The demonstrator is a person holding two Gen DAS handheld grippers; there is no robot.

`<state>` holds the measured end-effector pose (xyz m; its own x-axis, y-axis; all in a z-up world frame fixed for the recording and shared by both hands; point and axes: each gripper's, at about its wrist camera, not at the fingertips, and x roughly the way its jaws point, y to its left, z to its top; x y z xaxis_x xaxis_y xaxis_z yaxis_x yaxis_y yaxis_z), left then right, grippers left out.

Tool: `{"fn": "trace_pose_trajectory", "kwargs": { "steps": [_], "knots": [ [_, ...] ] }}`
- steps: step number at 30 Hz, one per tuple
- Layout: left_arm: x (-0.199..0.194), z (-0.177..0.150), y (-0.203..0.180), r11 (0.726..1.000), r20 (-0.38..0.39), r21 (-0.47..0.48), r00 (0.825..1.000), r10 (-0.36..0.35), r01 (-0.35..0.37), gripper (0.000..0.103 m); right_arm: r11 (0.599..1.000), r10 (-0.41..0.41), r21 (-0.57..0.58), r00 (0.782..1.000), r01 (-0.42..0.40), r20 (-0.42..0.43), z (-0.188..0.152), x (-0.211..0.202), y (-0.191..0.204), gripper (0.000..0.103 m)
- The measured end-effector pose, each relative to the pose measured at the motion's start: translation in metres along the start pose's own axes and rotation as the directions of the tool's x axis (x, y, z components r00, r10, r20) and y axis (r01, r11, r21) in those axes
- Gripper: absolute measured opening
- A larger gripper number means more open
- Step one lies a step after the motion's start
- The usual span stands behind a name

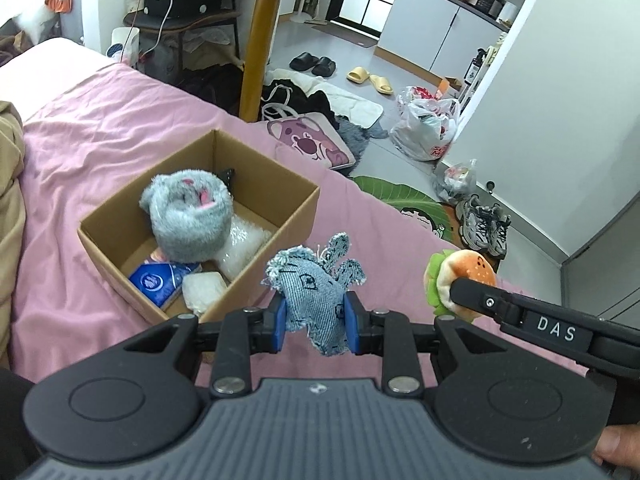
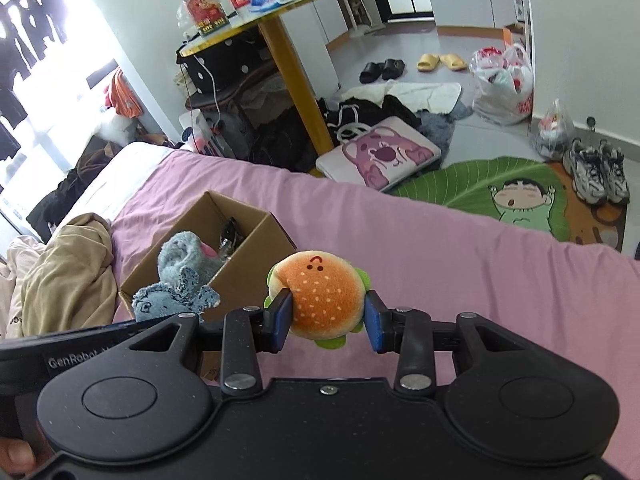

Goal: Organize soft objects

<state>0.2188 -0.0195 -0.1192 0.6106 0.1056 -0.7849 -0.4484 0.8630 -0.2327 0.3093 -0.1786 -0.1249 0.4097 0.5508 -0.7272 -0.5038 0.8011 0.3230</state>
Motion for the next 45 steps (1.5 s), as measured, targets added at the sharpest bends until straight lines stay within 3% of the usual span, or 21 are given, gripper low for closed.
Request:
{"fn": "trace_pose_trajectory", "kwargs": {
  "steps": [15, 21, 25, 31, 34, 36, 39, 45],
  "knots": [
    [-0.022, 0.03, 0.025, 0.997, 0.019, 0.071, 1.0, -0.011, 0.01, 0.027, 0.999, 0.004, 0.036, 0.999, -0.006, 0.05, 0.011, -0.012, 0.021, 0.037],
    [-0.018, 0.041, 0.043, 0.998, 0.012, 0.058, 0.999, -0.032, 0.032, 0.011, 0.999, 0.034, 0.037, 0.997, -0.036, 0.066, 0.015, -0.007, 0.038, 0.037],
    [-0.014, 0.045, 0.052, 0.998, -0.011, 0.04, 0.999, -0.042, 0.042, 0.012, 0.998, 0.047, 0.047, 0.997, -0.05, 0.06, 0.016, -0.004, 0.041, 0.037],
    [0.0, 0.034, 0.045, 0.996, -0.061, 0.069, 0.997, -0.046, 0.05, 0.017, 0.997, 0.031, 0.068, 0.998, -0.035, 0.05, 0.012, -0.002, 0.036, 0.037],
    [0.01, 0.028, 0.044, 0.997, -0.091, 0.056, 0.995, -0.044, 0.049, 0.024, 0.997, 0.027, 0.077, 0.999, -0.031, 0.042, 0.011, 0.0, 0.032, 0.037],
    [0.017, 0.025, 0.044, 0.998, -0.105, 0.044, 0.994, -0.043, 0.048, 0.036, 0.996, 0.025, 0.081, 0.999, -0.028, 0.04, 0.011, 0.002, 0.03, 0.037],
    [0.024, 0.017, 0.04, 0.998, -0.116, 0.037, 0.992, -0.044, 0.049, 0.045, 0.996, 0.027, 0.083, 0.999, -0.03, 0.04, 0.011, 0.002, 0.028, 0.037],
    [0.042, 0.001, 0.028, 0.998, -0.161, 0.026, 0.986, -0.045, 0.05, 0.046, 0.996, 0.035, 0.084, 0.999, -0.036, 0.018, 0.007, 0.005, 0.022, 0.037]
  ]
}}
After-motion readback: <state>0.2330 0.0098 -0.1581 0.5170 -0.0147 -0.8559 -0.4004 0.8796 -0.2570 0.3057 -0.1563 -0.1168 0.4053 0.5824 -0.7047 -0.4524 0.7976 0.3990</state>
